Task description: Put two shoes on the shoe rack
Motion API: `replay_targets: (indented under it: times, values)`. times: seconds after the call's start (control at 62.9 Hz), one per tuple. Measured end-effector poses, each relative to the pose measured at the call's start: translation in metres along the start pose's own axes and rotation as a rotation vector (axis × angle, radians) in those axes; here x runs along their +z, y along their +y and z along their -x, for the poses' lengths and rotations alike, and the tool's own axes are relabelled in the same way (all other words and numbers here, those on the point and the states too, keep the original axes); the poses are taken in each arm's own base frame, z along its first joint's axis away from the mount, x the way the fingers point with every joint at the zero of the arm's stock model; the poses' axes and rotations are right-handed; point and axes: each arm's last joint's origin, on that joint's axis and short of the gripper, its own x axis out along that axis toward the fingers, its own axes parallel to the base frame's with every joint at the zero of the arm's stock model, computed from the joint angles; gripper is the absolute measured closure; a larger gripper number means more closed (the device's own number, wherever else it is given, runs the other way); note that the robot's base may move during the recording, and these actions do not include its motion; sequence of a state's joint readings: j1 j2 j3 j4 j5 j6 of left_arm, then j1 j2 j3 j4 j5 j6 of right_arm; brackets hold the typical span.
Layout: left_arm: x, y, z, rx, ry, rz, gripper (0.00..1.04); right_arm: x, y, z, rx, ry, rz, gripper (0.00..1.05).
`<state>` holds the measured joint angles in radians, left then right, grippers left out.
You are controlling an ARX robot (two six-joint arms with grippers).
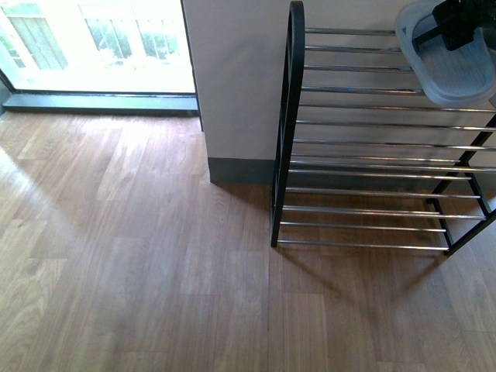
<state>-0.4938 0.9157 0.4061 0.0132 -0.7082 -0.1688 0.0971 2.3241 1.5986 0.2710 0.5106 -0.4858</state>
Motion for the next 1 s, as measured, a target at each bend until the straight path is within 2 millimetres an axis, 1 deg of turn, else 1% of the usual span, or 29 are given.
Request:
replay_targets:
  times: [0.064,0.111,0.175,0.207,0.286,0.318,0.334,0.381,0.524,0.683,0.715,0.779,0.81,0.922,0.953,1.001]
  values:
    - [0.000,0.000,0.000,0.000,0.000,0.000,1.03,0.000,-0.002,0.005,0.023,-0.016,-0.016,0.52]
    - [0.000,0.000,0.000,0.000,0.000,0.000,1.03,0.000,-0.003,0.009,0.036,-0.027,-0.025,0.46]
    - [0.000,0.000,0.000,0.000,0.000,0.000,1.03,0.002,-0.007,0.018,0.061,-0.056,-0.044,0.36]
    - [0.000,0.000,0.000,0.000,0.000,0.000,1.03,0.003,-0.009,0.022,0.069,-0.068,-0.052,0.32]
    - [0.000,0.000,0.000,0.000,0.000,0.000,1.03,0.007,-0.018,0.034,0.093,-0.108,-0.078,0.20]
    - [0.000,0.000,0.000,0.000,0.000,0.000,1.03,0.008,-0.020,0.038,0.103,-0.119,-0.088,0.17]
    - [0.000,0.000,0.000,0.000,0.000,0.000,1.03,0.008,-0.023,0.042,0.111,-0.130,-0.098,0.13]
    - [0.000,0.000,0.000,0.000,0.000,0.000,1.03,0.009,-0.028,0.050,0.130,-0.152,-0.117,0.08]
    - [0.000,0.000,0.000,0.000,0.000,0.000,1.03,0.001,-0.044,0.072,0.190,-0.203,-0.165,0.09]
    - [0.000,0.000,0.000,0.000,0.000,0.000,1.03,-0.021,-0.065,0.103,0.306,-0.228,-0.264,0.09]
    - [0.000,0.000,0.000,0.000,0.000,0.000,1.03,-0.026,-0.070,0.110,0.333,-0.242,-0.294,0.09]
    - [0.000,0.000,0.000,0.000,0.000,0.000,1.03,-0.041,-0.087,0.136,0.391,-0.302,-0.365,0.09]
    - [0.000,0.000,0.000,0.000,0.000,0.000,1.03,-0.044,-0.091,0.142,0.404,-0.318,-0.389,0.09]
    - [0.000,0.000,0.000,0.000,0.000,0.000,1.03,-0.065,-0.110,0.175,0.474,-0.413,-0.491,0.09]
    - [0.000,0.000,0.000,0.000,0.000,0.000,1.03,-0.069,-0.113,0.181,0.481,-0.431,-0.505,0.09]
    - [0.000,0.000,0.000,0.000,0.000,0.000,1.03,-0.081,-0.120,0.193,0.493,-0.468,-0.536,0.09]
